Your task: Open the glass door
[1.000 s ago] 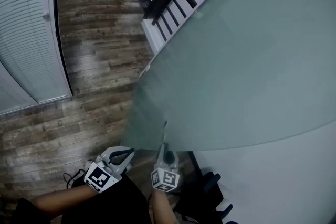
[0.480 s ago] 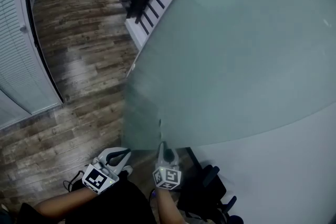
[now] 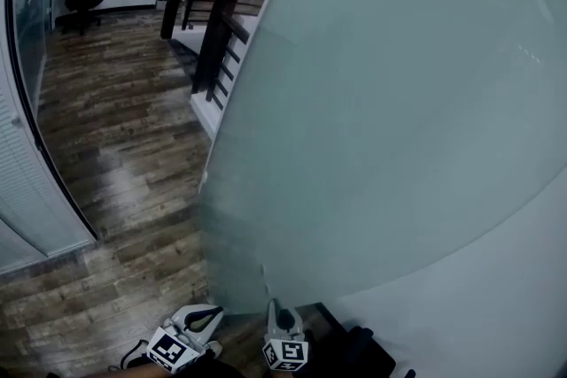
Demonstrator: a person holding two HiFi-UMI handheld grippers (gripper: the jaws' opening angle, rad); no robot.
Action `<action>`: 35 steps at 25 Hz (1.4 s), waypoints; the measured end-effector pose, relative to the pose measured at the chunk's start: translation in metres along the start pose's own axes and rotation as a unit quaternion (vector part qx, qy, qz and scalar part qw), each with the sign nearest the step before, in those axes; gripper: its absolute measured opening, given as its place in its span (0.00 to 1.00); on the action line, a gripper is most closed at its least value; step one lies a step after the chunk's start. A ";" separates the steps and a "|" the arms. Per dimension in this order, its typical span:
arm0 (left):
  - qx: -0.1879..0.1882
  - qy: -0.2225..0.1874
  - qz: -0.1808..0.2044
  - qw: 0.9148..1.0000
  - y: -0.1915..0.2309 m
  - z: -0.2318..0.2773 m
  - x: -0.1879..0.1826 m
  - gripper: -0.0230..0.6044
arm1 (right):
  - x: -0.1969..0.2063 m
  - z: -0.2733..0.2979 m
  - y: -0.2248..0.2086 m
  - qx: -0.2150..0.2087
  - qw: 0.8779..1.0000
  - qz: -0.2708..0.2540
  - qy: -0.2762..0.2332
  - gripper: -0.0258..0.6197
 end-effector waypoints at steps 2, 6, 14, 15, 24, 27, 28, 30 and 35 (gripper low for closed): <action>0.007 -0.001 0.007 1.000 -0.003 0.017 -0.002 0.04 | -0.003 0.003 -0.011 -0.007 1.000 -0.002 -0.017 0.12; 0.008 -0.008 0.008 1.000 -0.017 0.048 -0.005 0.04 | -0.006 -0.002 -0.035 -0.020 0.999 0.001 -0.041 0.11; 0.005 -0.025 0.004 1.000 -0.052 0.099 -0.002 0.04 | -0.006 -0.003 -0.089 -0.048 0.997 -0.012 -0.055 0.12; 0.007 -0.023 0.003 1.000 -0.057 0.102 -0.001 0.04 | -0.008 -0.003 -0.095 -0.054 0.997 -0.014 -0.054 0.12; 0.041 0.004 0.001 0.999 -0.086 0.129 0.006 0.04 | -0.021 0.001 -0.144 -0.091 0.993 -0.038 -0.064 0.12; 0.059 0.014 -0.004 0.998 -0.093 0.136 0.015 0.04 | -0.016 0.001 -0.158 -0.093 0.993 -0.039 -0.067 0.12; 0.065 0.016 -0.005 0.998 -0.095 0.139 0.016 0.04 | -0.015 0.001 -0.163 -0.095 0.992 -0.042 -0.066 0.12; 0.070 0.018 -0.006 0.997 -0.095 0.148 0.013 0.04 | -0.016 0.002 -0.171 -0.100 0.992 -0.046 -0.065 0.12; 0.077 0.010 0.012 0.997 -0.085 0.176 0.001 0.04 | -0.019 0.010 -0.186 -0.110 0.991 -0.042 -0.069 0.12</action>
Point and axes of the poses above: the fingertips, and each gripper's own axes: z forward along the fingers, y to its left, x out of its underside, the point moved 3 cm from there along -z, backward along the fingers
